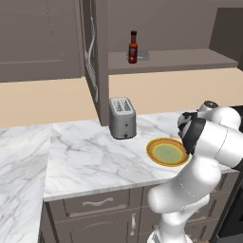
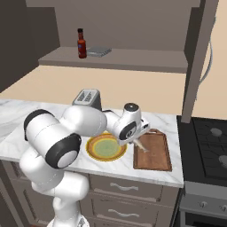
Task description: Pick the fish from the plate and place it on the cutting board. Then pick the condiment bottle from the cabinet and place it next to the cutting board.
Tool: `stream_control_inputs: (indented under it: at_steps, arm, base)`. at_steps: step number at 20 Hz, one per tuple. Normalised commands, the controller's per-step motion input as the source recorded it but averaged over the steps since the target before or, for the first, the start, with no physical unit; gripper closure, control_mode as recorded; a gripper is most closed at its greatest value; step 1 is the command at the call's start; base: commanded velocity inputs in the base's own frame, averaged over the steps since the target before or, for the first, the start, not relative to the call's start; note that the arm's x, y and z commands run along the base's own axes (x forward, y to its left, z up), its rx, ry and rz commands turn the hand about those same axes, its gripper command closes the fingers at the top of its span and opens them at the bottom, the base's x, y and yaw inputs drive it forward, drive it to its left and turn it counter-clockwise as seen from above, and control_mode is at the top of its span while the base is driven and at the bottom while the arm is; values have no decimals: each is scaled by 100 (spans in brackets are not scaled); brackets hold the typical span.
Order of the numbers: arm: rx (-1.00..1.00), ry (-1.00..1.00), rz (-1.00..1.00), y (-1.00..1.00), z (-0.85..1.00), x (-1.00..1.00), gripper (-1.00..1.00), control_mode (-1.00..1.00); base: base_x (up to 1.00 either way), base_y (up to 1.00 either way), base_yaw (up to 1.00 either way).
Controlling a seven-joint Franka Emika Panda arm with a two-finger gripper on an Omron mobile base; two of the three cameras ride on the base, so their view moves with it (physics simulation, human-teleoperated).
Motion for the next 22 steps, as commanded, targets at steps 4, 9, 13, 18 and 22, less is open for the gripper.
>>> stream_control_inputs:
  at_steps: [4,9,13,18,22]
  arm:
    - [0,-1,0,-27,0,0,100,-100]
    - [0,-2,0,-22,-5,1,100,-100]
    - [0,-4,0,-20,-10,2,100,-100]
    - [0,-4,0,-15,-20,5,100,-100]
    - [0,-1,0,-16,-15,9,100,-100]
  base:
    - [0,0,0]
    - [0,0,0]
    - [0,0,0]
    - [0,0,0]
    - [0,0,0]
